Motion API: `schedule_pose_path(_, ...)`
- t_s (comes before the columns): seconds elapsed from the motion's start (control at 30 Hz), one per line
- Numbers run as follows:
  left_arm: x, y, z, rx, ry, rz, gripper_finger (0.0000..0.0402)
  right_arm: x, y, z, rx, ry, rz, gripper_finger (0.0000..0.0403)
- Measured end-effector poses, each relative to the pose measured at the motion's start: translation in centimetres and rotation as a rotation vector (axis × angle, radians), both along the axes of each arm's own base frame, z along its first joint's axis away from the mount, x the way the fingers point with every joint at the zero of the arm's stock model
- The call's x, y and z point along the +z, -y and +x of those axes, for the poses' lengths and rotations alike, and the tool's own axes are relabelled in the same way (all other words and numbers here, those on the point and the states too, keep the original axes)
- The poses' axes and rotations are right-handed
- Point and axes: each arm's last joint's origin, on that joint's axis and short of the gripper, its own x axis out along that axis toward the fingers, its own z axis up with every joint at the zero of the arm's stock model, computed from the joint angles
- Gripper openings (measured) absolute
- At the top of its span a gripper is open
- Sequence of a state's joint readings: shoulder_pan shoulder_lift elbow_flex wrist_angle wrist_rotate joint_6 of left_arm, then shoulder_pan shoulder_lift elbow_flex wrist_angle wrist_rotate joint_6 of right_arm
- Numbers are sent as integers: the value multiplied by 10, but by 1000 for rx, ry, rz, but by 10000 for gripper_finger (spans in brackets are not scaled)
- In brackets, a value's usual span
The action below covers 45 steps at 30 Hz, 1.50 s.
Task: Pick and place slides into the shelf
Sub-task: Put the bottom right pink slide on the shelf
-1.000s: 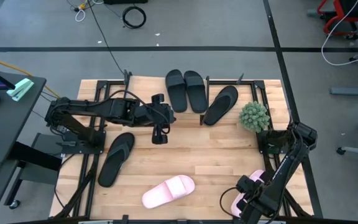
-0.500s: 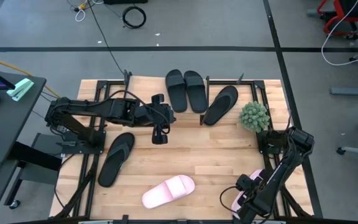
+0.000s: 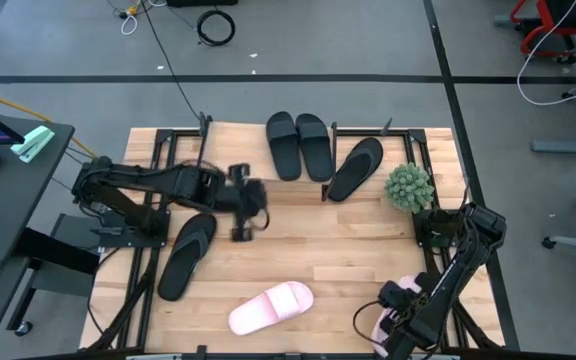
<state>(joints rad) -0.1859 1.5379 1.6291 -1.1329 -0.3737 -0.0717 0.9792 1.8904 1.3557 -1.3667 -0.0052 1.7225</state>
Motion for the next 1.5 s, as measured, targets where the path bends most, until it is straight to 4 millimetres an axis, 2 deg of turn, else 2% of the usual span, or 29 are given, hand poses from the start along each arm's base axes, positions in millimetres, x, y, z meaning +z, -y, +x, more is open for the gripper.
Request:
schedule_pose_path(0.07,-5,10,-12,-17,-113,9,6,11,-2,11,74,129,-31,13)
schedule_pose_path(0.17,-9,29,-27,-9,-192,-3,15,34,0,34,271,389,-161,11)
schedule_pose_path(0.3,-9,61,-39,-19,-170,-48,20,67,14,64,552,660,-562,18)
schedule_pose_path(0.4,-9,85,-50,-36,-153,-82,13,91,30,92,675,710,-882,10)
schedule_pose_path(0.5,-9,102,-60,-50,-144,-108,6,115,58,124,694,598,-1082,10)
schedule_pose_path(0.63,-5,119,-80,-53,-106,-107,7,139,115,172,629,425,-1089,11)
schedule_pose_path(0.73,-6,127,-90,-90,-126,-66,17,150,160,207,681,315,-1031,9)
schedule_pose_path(0.8,-7,129,-97,-100,-145,-41,20,156,188,228,758,298,-1003,9)
schedule_pose_path(0.87,-7,131,-101,-89,-138,-31,18,162,215,244,841,365,-977,9)
schedule_pose_path(0.97,-7,134,-105,-65,-121,-23,9,174,257,258,893,515,-981,9)
schedule_pose_path(1.1,-7,138,-110,-50,-119,-32,4,186,303,260,774,590,-1061,9)
schedule_pose_path(1.27,-7,138,-111,-28,-112,-46,20,180,337,261,717,659,-1015,9)
schedule_pose_path(1.37,-7,137,-109,-21,-103,-40,27,166,347,273,729,729,-995,9)
schedule_pose_path(1.5,-7,134,-106,-1,-92,-34,22,142,361,290,714,722,-1024,9)
